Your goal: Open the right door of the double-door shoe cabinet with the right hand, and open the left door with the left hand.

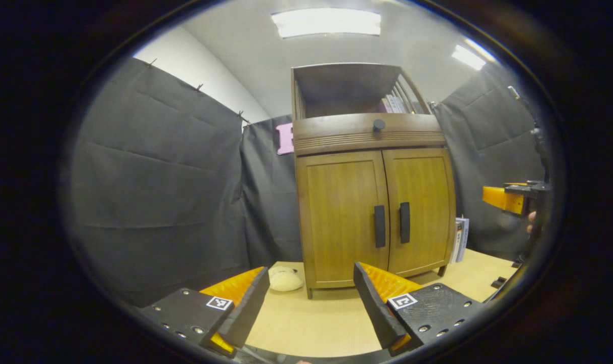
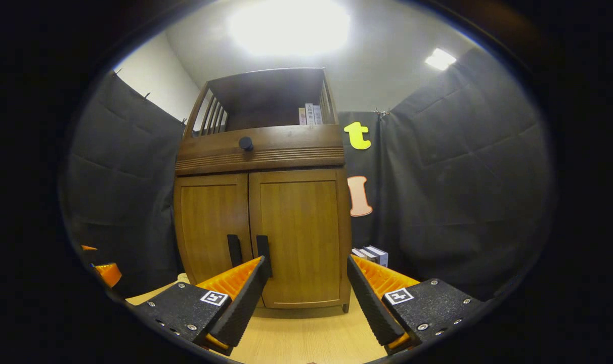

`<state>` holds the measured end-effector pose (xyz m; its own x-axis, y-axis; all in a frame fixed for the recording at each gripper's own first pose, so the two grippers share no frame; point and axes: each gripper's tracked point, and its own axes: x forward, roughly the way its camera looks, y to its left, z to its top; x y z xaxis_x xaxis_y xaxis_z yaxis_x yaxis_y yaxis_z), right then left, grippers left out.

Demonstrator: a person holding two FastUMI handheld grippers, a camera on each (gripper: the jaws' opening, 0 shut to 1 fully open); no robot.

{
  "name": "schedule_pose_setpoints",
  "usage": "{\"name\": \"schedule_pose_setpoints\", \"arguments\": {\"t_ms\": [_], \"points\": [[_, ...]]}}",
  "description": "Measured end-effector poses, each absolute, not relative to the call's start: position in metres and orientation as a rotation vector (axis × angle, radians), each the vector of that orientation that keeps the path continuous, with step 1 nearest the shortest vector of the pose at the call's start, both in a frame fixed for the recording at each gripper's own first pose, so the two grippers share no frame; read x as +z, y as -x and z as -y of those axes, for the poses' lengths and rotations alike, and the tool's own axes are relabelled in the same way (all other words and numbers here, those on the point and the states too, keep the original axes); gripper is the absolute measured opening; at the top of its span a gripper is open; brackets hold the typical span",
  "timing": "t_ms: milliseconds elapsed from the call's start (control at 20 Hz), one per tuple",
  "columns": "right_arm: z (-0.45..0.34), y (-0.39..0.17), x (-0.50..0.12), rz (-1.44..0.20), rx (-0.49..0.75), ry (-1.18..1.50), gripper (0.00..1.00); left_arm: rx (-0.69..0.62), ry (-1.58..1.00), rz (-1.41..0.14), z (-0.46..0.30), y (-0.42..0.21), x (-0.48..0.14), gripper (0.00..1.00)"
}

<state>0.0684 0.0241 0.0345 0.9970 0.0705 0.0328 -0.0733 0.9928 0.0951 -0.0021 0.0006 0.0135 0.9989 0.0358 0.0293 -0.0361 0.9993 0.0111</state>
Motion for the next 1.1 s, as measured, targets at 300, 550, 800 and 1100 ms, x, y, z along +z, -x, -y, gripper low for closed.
{"name": "schedule_pose_setpoints", "arguments": {"t_ms": [300,550,800,1100], "points": [[-0.035,-0.107,0.047,0.053,0.093,-0.121,0.96,0.062,-0.014,0.026,-0.007,0.006,0.014,1.00],[-0.046,-0.134,0.055,0.077,0.105,-0.123,0.96,0.099,-0.019,0.021,-0.017,0.008,0.014,1.00],[-0.065,-0.166,0.049,0.071,0.130,-0.113,0.96,0.133,-0.020,0.015,-0.031,0.014,0.012,1.00],[-0.088,-0.197,0.032,0.051,0.159,-0.087,0.96,0.182,-0.031,0.017,-0.051,0.018,0.016,1.00]]}}
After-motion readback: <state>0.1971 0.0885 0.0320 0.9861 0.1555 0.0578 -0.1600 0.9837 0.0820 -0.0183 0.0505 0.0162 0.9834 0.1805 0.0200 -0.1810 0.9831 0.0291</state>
